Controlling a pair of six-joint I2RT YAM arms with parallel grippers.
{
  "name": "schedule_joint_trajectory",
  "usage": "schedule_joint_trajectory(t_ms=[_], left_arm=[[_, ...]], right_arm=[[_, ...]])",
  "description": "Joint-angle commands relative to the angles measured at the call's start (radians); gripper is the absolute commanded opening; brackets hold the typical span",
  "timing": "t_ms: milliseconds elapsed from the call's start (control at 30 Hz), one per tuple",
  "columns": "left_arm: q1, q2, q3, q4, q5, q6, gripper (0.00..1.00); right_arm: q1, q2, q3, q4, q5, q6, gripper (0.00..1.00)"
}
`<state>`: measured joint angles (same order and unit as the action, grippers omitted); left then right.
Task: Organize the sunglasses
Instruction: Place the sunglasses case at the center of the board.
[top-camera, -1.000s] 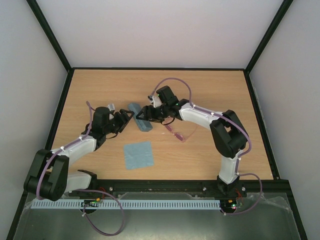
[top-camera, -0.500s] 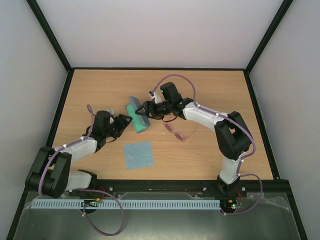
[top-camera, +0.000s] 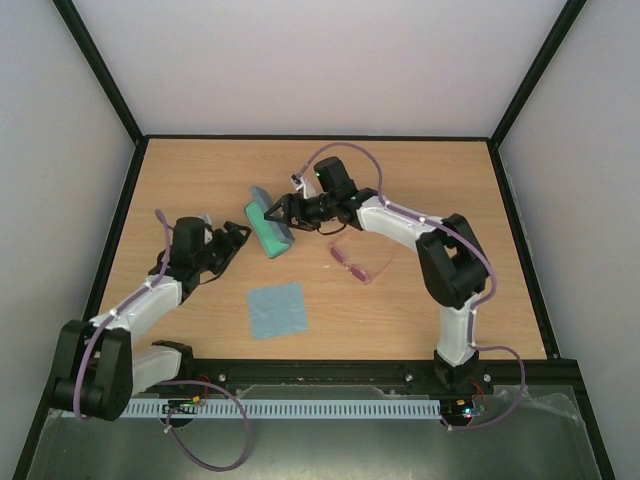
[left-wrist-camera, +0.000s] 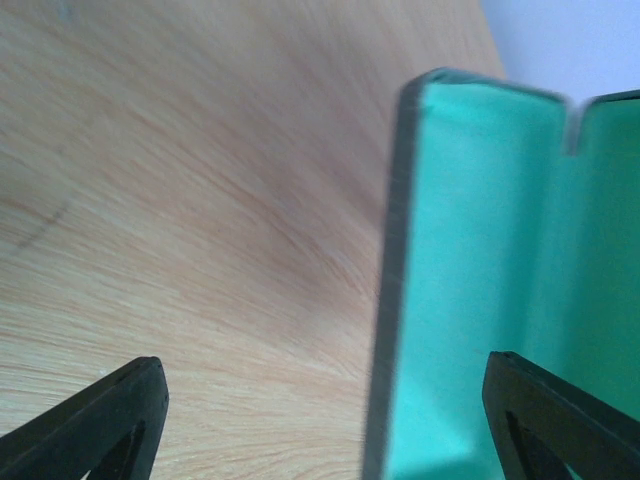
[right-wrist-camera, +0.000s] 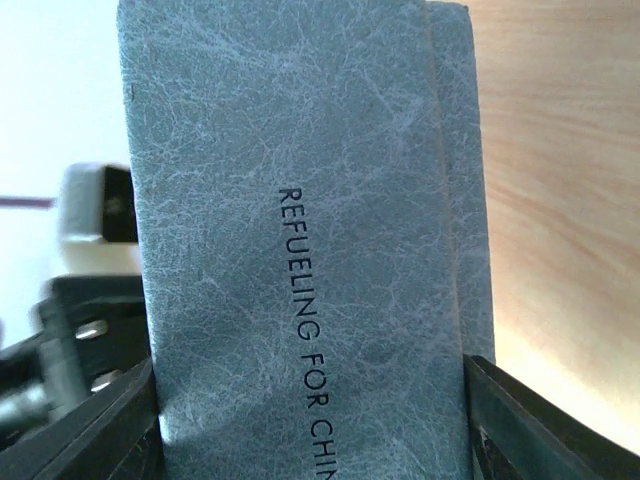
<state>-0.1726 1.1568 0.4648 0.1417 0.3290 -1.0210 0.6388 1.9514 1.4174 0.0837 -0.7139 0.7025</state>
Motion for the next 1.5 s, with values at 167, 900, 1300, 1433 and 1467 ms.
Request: schedule_joint_trajectory(t_ms=[167, 900, 1300, 1433, 1467], left_arm=[[0.075, -0.088, 0.042, -0.167, -0.013, 0.086, 0.93], [0.083, -0.106, -0.003, -0.166, 0.010, 0.113, 0.97], [0.082, -0.155, -0.033, -0.200, 0.008, 0.127, 0.96], [0.082, -0.156, -0.037, -0.198, 0.011, 0.125, 0.96], [0.082, -0.159, -0.040, -0.198, 0.013, 0.124, 0.95]], right_arm=[[-0.026, 0.281, 0.284, -0.075, -0.075, -0.049, 0.57], [-0.053, 0.103, 0.207, -0.366, 0.194, -0.274, 0.95], [0.129, -0.143, -0.112, -0.298, 0.475, -0.232, 0.70], [0.130, -0.071, -0.070, -0.249, 0.484, -0.191, 0.63], [0.129, -0.042, -0.035, -0.255, 0.489, -0.186, 0.59]])
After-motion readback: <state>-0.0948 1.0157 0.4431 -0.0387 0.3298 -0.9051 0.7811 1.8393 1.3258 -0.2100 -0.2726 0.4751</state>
